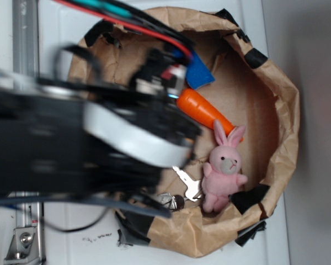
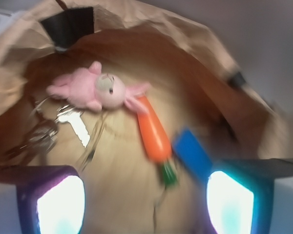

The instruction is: Grab the blue sponge.

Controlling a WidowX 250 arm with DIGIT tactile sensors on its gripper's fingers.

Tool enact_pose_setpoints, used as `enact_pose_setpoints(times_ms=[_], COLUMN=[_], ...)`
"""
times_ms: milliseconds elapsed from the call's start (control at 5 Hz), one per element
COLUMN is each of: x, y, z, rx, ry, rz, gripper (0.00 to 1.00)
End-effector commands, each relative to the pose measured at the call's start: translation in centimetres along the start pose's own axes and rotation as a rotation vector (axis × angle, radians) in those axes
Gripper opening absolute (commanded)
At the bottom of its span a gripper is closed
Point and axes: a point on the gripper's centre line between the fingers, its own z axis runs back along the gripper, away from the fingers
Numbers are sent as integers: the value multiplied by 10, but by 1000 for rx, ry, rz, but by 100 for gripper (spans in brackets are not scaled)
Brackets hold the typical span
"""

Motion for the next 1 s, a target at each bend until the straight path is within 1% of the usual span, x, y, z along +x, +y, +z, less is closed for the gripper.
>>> enact_pose_setpoints(times_ms=[0,200,400,600,800], x=[-1,-18,-24,-21,-21], y=[25,36,43,43,46], z=[-28,-27,-39,-56,-66], rx=[-9,1,-18,-10,0], ry=[-6,-8,-18,25,55], rz=[-91,-115,-170,-201,-185], gripper=[100,100,100,100,100])
